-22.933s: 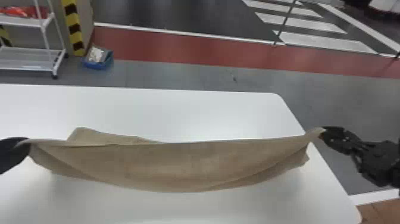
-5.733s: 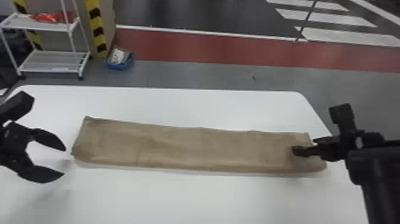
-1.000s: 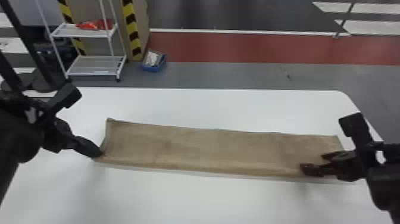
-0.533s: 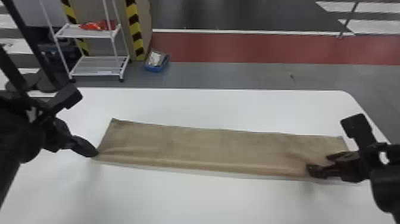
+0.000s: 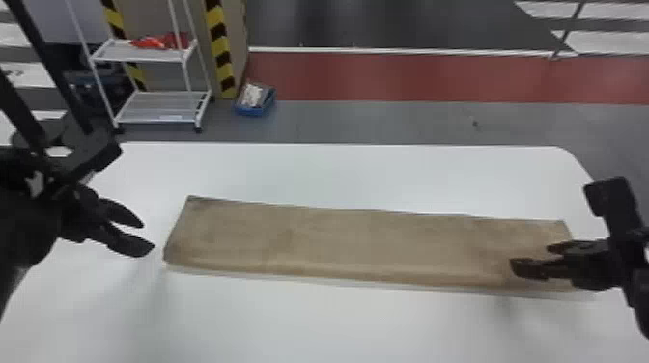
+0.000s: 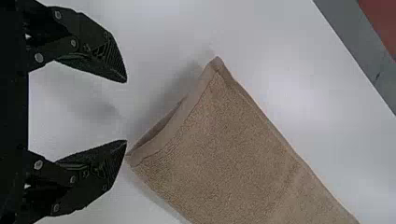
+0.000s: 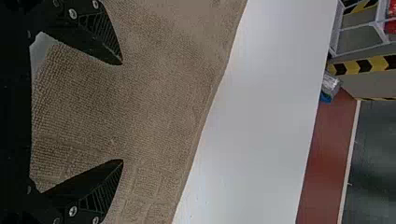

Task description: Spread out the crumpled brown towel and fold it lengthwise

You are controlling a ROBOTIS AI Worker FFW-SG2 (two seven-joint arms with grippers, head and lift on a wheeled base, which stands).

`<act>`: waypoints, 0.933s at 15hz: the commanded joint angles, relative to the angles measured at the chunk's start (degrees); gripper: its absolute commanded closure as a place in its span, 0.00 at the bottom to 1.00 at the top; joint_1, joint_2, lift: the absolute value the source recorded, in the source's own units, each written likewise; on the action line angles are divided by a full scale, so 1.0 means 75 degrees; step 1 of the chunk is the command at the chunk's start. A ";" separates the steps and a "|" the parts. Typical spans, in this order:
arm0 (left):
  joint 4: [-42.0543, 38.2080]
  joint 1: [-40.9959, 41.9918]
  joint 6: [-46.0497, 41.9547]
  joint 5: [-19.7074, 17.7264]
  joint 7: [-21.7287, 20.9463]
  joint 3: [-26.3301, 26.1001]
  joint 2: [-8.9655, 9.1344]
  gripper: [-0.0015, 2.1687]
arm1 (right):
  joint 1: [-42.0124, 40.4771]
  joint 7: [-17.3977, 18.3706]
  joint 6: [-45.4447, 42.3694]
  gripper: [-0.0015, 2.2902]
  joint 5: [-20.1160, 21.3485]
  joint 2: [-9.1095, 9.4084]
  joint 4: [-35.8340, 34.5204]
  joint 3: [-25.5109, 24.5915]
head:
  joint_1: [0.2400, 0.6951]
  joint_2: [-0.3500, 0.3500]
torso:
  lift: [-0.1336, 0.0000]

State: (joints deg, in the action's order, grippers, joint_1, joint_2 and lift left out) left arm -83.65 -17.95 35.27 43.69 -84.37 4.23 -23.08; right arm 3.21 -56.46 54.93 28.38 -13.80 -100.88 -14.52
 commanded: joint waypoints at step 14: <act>-0.0765 0.0647 0.0214 -0.0423 0.0632 0.0983 0.0441 0.01 | 0.0123 -0.0124 0.1343 0.05 -0.1194 -0.0515 -0.0155 -0.1286 | 1.00 0.39 | 0.07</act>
State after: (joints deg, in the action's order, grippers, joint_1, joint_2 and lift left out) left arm -88.57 -13.83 36.13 40.52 -79.64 11.25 -20.07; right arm 4.39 -57.39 64.32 19.88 -17.45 -102.04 -24.05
